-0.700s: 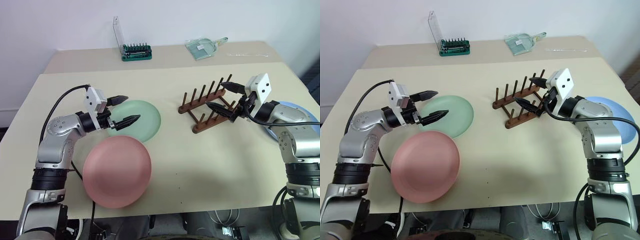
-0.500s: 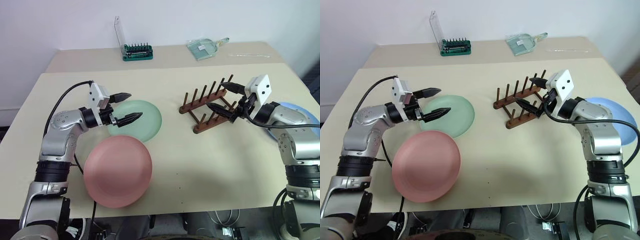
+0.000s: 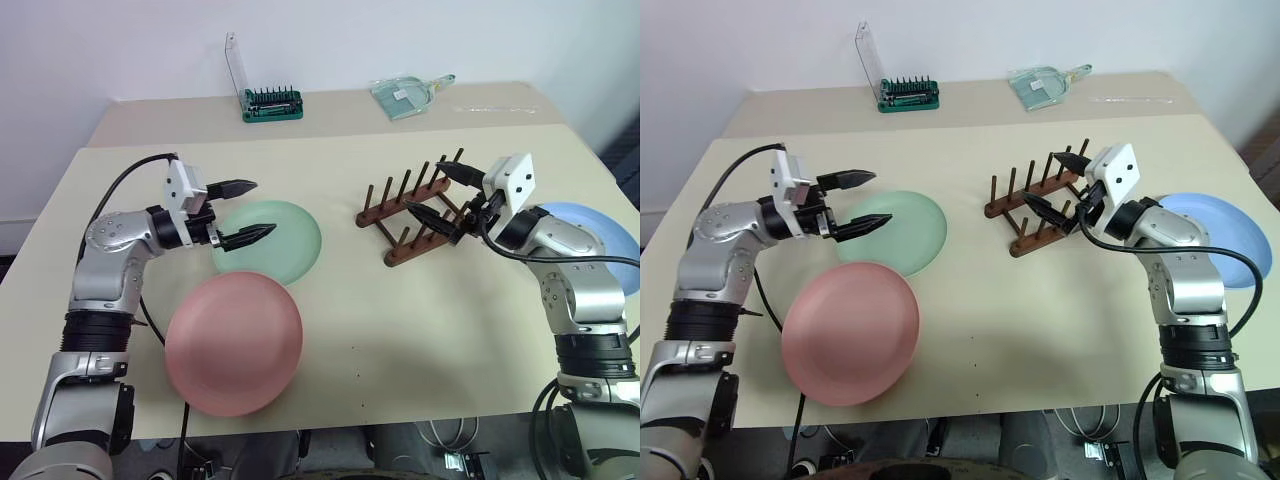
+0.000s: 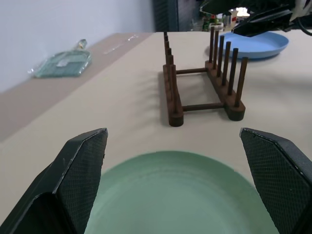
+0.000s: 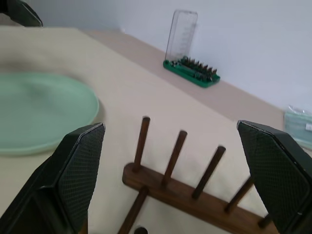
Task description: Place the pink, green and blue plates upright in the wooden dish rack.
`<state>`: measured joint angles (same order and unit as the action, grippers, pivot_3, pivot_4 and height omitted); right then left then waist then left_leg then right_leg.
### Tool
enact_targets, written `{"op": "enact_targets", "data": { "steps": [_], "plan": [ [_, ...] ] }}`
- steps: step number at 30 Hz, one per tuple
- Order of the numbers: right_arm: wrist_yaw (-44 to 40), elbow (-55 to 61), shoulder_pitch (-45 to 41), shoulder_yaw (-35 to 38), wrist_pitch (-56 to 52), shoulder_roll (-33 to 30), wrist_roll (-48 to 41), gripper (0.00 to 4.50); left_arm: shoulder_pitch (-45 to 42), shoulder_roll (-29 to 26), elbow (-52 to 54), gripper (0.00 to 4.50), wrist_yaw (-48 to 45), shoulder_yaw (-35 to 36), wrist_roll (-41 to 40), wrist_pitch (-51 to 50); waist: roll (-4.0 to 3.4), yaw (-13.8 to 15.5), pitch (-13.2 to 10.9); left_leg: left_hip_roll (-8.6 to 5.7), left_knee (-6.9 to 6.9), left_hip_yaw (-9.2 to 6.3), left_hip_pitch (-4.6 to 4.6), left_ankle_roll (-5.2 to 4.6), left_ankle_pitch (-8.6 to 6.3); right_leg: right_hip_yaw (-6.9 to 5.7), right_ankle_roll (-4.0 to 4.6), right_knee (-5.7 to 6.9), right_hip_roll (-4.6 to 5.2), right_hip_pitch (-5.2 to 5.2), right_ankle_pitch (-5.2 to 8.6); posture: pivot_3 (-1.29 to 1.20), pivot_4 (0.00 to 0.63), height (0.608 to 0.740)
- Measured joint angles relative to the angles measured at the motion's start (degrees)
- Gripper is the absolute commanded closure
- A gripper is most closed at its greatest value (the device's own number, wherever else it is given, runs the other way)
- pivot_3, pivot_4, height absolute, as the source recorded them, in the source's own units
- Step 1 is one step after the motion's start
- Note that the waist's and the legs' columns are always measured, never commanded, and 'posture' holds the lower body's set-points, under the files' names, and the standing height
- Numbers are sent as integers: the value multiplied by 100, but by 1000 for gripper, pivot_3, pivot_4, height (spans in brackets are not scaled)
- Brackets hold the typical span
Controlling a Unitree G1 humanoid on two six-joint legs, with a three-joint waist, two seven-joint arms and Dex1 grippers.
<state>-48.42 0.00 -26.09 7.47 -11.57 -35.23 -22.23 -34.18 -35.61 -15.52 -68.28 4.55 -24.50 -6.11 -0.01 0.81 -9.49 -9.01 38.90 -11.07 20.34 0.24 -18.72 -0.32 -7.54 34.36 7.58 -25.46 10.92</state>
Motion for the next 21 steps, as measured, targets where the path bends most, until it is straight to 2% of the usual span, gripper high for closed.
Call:
{"op": "enact_targets", "data": {
  "steps": [6, 11, 16, 21],
  "plan": [
    [179, 0, -281, 243, -28, 109, -237, 60, -334, 22, -12, 0, -145, -5, 6, -14, 0, -6, 0, 0, 4, 0, 0, -2, -1, 1, -4, -2, 0, 1, -2, 0, 150, 740],
    [-28, 104, -247, 496, -508, 1, -882, 60, -380, 126, 286, 0, -284, -433, -113, -942, 0, 2, 0, -1, 6, -1, 3, -4, -2, 1, -4, -2, 0, 1, -3, 0, 150, 740],
    [-852, 573, 475, 1158, -1517, -919, -1938, 60, -827, 379, 158, 0, -152, -682, 21, -1336, 0, 55, 0, -2, 9, 2, 0, -12, -7, 1, -7, -11, 0, 9, -4, 0, 150, 740],
    [-1393, 1098, 1688, 2074, -2119, -1651, -2426, 60, -838, 1098, 244, 0, 304, -1358, 476, -1366, -2, 140, 1, 1, 9, 14, 1, -16, -9, 6, -10, -13, 0, 8, -6, 0, 150, 740]
  ]
}}
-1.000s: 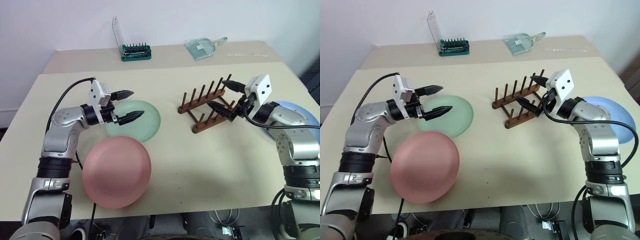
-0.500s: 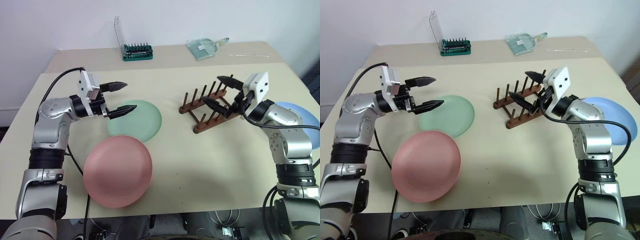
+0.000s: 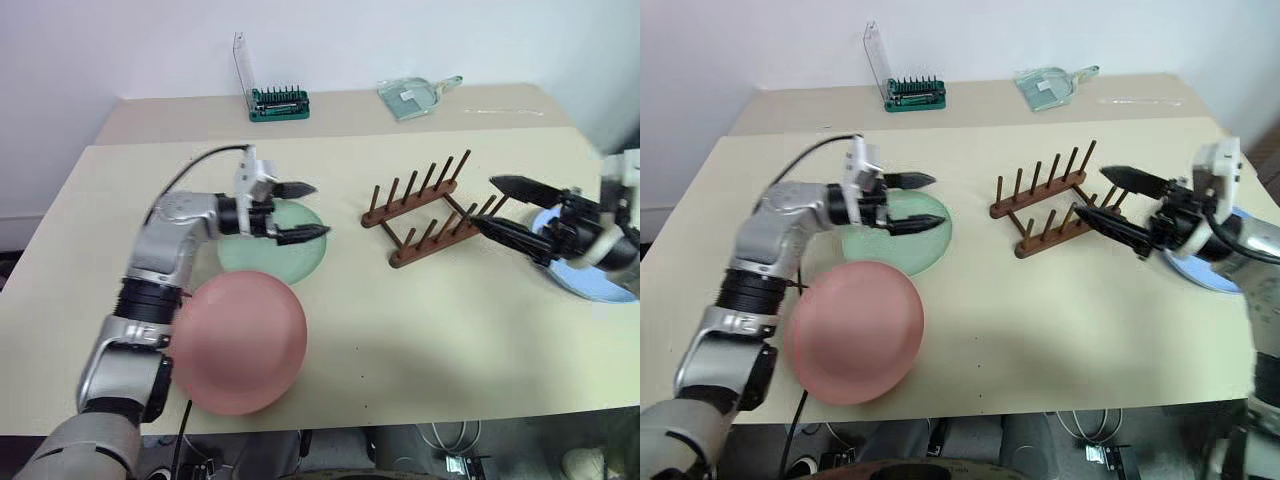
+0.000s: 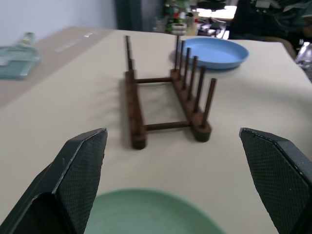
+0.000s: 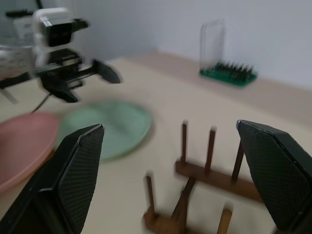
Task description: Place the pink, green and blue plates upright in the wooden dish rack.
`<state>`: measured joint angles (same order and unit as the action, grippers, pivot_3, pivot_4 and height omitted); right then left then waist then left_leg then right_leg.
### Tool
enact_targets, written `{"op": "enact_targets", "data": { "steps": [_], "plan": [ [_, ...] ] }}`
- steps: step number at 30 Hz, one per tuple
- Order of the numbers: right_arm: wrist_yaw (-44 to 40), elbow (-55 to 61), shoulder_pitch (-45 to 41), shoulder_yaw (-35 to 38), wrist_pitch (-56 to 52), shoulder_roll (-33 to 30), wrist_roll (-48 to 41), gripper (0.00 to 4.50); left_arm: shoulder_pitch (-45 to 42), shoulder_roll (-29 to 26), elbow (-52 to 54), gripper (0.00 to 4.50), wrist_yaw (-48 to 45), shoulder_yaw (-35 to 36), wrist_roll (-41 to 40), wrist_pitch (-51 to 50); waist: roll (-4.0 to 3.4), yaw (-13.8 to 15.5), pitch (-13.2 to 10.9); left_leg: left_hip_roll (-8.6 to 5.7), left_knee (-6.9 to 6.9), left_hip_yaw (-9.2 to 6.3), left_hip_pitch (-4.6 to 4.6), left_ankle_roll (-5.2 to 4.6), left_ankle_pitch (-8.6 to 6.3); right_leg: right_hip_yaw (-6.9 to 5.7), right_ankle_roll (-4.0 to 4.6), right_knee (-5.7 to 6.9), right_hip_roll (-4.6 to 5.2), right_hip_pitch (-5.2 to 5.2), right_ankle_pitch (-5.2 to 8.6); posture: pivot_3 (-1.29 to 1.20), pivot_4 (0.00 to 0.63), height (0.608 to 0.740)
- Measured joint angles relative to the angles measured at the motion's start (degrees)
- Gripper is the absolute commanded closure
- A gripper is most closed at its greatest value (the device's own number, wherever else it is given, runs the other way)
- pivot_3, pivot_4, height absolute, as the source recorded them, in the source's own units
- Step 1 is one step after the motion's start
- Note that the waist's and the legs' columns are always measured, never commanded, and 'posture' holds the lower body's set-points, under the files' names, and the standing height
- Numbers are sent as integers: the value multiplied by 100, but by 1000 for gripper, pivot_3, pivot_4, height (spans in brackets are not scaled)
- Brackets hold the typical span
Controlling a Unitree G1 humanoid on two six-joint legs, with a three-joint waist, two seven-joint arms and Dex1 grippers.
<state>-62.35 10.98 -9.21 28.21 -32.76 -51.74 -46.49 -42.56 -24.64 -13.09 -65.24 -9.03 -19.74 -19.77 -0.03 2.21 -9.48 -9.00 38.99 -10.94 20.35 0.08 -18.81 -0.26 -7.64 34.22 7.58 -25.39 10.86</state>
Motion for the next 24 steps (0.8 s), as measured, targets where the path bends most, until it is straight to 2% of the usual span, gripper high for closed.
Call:
{"op": "enact_targets", "data": {
  "steps": [2, 5, 8, 11, 16, 24],
  "plan": [
    [-135, 228, 678, 479, -35, -65, -1, 60, 65, 190, 58, 0, 130, -255, 176, -2, 1, 17, -1, 0, 2, 2, 0, -1, 0, 0, -2, 0, 1, 1, -1, 0, 150, 740],
    [-171, 411, 1146, 882, -42, -64, 6, 60, 85, 358, 124, 0, 225, -396, 292, -19, -3, -1, 1, 2, 4, 27, -6, -6, -4, 15, -5, 1, 1, 0, -3, 0, 150, 740],
    [-292, 699, 1920, 1476, 128, -21, 103, 60, -100, 748, 58, 0, 549, -539, 467, -125, -2, 75, 0, 1, 8, 24, -3, -11, -6, 15, -14, -7, 1, 8, -7, 0, 150, 740],
    [-371, 882, 2466, 1744, 373, 181, 291, 60, -186, 1021, 3, 0, 784, -650, 634, -172, 2, 91, -1, 1, 12, 33, -6, -15, -9, 17, -18, -10, 1, 10, -9, 0, 150, 740],
    [-21, 1215, 2702, 1813, 582, 577, 412, 60, -228, 1343, -254, 0, 1003, -1053, 975, -245, -1, 61, 1, 3, 11, 44, -10, -15, -9, 25, -19, -8, 0, 8, -9, 0, 150, 740],
    [516, 1597, 2692, 1771, 627, 764, 388, 60, -235, 2014, -643, 0, 1677, -1514, 1579, -471, 2, 139, -1, 2, 14, 46, -8, -18, -10, 26, -21, -10, 1, 9, -10, 0, 150, 740]
  ]
}}
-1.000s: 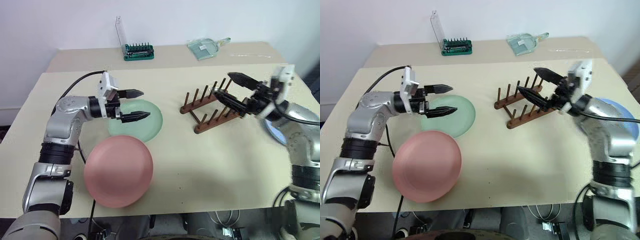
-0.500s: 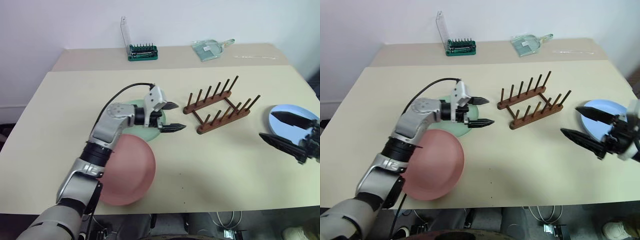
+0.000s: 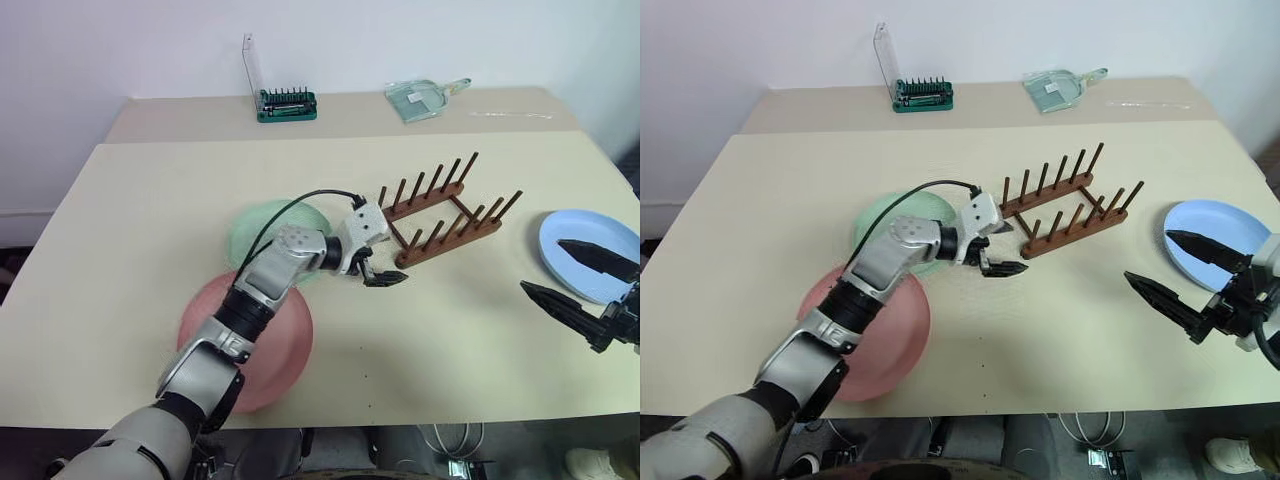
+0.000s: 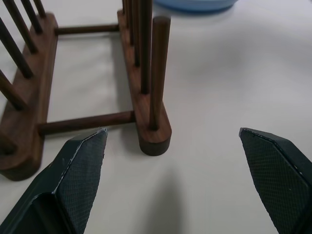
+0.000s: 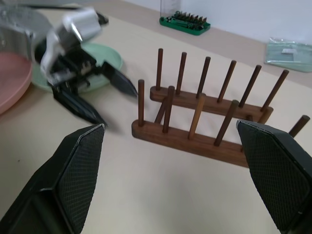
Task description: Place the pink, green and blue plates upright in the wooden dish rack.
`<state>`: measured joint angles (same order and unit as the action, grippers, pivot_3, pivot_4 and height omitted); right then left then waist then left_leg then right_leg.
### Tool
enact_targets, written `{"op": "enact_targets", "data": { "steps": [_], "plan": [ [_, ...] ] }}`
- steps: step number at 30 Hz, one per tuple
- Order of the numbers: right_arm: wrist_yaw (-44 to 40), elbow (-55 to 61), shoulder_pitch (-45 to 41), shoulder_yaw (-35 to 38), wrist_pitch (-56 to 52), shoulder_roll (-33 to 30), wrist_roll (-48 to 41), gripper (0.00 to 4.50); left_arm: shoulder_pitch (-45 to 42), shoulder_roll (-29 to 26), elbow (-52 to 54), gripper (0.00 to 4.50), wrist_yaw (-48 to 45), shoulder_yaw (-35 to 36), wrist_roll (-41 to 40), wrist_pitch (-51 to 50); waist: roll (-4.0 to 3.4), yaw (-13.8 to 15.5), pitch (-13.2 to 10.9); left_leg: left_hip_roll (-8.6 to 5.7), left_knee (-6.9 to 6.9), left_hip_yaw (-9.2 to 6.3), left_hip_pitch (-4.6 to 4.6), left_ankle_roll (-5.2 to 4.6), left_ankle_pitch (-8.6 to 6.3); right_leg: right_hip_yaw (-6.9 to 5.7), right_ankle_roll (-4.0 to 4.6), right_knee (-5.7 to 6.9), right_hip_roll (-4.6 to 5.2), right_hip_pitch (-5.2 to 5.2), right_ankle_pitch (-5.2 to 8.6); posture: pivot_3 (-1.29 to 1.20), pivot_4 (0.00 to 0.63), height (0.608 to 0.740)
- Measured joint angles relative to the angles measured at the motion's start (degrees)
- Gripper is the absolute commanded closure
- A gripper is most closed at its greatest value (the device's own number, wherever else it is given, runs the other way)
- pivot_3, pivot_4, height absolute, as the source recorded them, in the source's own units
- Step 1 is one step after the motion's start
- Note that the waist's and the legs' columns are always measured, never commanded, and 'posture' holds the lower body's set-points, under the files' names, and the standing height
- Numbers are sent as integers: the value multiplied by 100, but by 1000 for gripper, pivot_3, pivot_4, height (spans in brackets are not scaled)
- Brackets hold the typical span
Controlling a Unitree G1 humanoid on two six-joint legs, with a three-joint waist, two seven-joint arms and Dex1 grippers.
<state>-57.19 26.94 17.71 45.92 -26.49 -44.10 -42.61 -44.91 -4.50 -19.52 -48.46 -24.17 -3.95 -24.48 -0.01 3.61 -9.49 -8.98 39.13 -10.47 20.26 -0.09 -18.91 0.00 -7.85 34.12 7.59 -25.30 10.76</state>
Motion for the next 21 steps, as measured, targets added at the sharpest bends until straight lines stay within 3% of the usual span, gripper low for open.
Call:
{"op": "enact_targets", "data": {
  "steps": [19, 21],
  "plan": [
    [288, 241, 391, -23, 88, 29, -2, 60, -700, 1104, -2113, 0, 1171, -21, 796, 679, 13, 25, -7, -1, 2, 5, -3, -3, -2, 0, -10, -2, 1, 6, 1, 0, 150, 740],
    [311, 303, 421, -22, 98, 33, 0, 0, -721, 1155, -2222, 551, 1178, 46, 794, 724, 14, 26, -7, -1, 2, 5, -3, -3, -1, 0, -10, -2, 1, 7, 1, 0, 150, 740]
  ]
}}
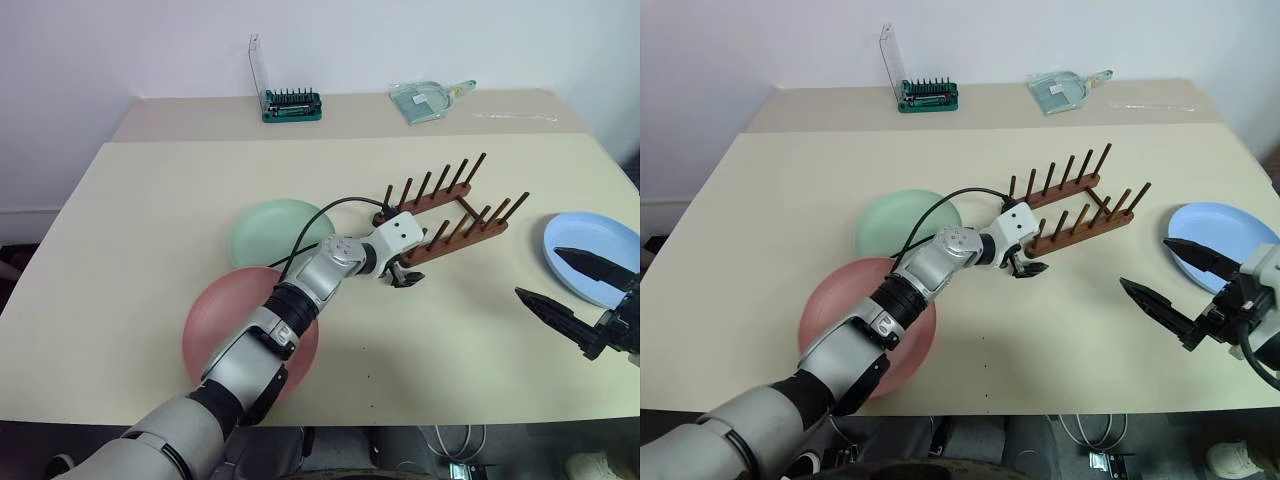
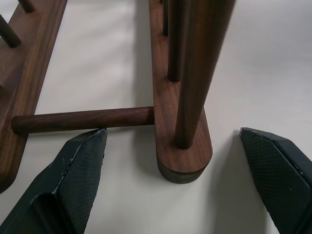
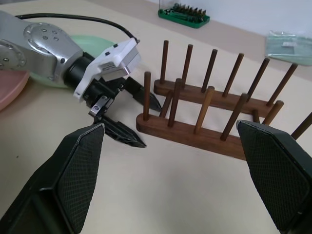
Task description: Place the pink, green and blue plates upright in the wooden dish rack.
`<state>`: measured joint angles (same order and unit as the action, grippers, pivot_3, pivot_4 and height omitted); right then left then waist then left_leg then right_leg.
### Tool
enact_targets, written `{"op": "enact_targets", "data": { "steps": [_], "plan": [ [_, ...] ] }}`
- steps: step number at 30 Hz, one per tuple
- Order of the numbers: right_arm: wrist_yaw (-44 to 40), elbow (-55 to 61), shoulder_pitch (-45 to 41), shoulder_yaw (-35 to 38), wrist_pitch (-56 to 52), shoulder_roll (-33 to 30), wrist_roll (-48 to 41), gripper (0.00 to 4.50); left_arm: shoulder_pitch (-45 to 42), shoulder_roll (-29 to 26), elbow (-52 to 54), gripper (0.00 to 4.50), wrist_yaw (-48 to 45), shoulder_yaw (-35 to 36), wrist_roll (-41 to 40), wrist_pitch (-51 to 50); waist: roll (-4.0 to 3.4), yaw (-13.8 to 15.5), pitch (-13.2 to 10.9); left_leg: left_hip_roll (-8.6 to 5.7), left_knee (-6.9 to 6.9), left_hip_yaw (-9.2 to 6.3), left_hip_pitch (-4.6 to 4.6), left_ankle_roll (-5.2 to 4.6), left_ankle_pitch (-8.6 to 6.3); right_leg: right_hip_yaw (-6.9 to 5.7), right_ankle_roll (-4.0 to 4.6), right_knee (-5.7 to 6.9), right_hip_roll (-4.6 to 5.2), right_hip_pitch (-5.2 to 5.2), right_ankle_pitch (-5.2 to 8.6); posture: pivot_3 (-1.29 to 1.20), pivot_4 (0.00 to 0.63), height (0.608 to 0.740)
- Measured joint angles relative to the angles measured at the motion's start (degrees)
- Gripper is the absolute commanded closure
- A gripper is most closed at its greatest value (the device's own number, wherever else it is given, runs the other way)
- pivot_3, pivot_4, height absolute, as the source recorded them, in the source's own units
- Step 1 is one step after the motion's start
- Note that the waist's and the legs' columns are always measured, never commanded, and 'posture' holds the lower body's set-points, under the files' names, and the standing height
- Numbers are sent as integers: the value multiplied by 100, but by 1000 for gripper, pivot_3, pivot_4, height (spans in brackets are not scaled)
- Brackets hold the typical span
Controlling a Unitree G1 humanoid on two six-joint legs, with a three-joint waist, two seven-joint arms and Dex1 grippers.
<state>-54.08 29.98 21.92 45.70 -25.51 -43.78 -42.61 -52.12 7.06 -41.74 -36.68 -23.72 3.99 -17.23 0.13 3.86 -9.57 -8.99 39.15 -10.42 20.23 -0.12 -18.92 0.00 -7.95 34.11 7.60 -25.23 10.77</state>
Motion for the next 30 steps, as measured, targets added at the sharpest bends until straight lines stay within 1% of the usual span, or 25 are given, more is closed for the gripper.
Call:
{"op": "enact_targets", "data": {
  "steps": [2, 6, 7, 13, 17, 19, 25, 30],
  "plan": [
    [37, 51, 41, 2, 19, 3, 0, 0, -8, 90, -54, 1354, -64, 96, -52, -93, 1, 1, 0, 0, 0, 0, 0, 0, 0, 0, 0, 0, 0, 0, 0, 0, 150, 740],
    [91, 75, 90, 9, 61, 10, 4, 0, -10, 86, -45, 3368, -155, 210, -73, -195, 1, -6, 0, 0, 0, 0, -2, -1, 0, 0, -1, 0, -1, 0, 0, 0, 150, 740],
    [95, 75, 95, 9, 73, 12, 8, 0, -10, 80, -3, 3711, -163, 209, -63, -195, 0, -3, 0, 0, 0, 0, -2, -1, 0, 0, -1, 1, 0, 1, 0, 0, 150, 740],
    [149, 73, 66, 6, 172, 28, 76, 0, -15, 70, 16, 3725, -166, 221, -28, -235, 2, -7, -1, 0, 0, 1, -9, -1, -1, 0, -2, 0, 0, 7, 1, 0, 150, 740],
    [163, 64, -46, -21, 235, 26, 86, 0, -58, -122, -12, 3725, -299, 240, -11, -58, 1, -17, 0, 1, 0, 2, -8, -1, -1, 0, -2, 1, -1, 4, 1, 0, 150, 740],
    [162, 25, -52, -26, 236, 26, 87, 0, -87, -302, -49, 3725, -532, 243, -18, 119, -3, -24, 2, 2, -1, 2, -6, -1, -1, 1, -1, 2, -2, 1, 1, 0, 150, 740],
    [140, -59, -152, -47, 236, 18, 87, 0, -49, -858, -49, 3725, -1723, 294, -217, 942, -17, -7, 9, 0, -1, 3, 0, -1, -1, 1, 0, 0, -1, -2, 0, 0, 150, 740],
    [120, -121, -231, -73, 238, 5, 88, 0, -41, -914, -84, 3725, -2228, 437, -396, 1330, -17, -12, 10, -1, 0, 0, 1, -2, -1, 1, 0, 0, 0, -2, 0, 0, 150, 740]
  ]
}}
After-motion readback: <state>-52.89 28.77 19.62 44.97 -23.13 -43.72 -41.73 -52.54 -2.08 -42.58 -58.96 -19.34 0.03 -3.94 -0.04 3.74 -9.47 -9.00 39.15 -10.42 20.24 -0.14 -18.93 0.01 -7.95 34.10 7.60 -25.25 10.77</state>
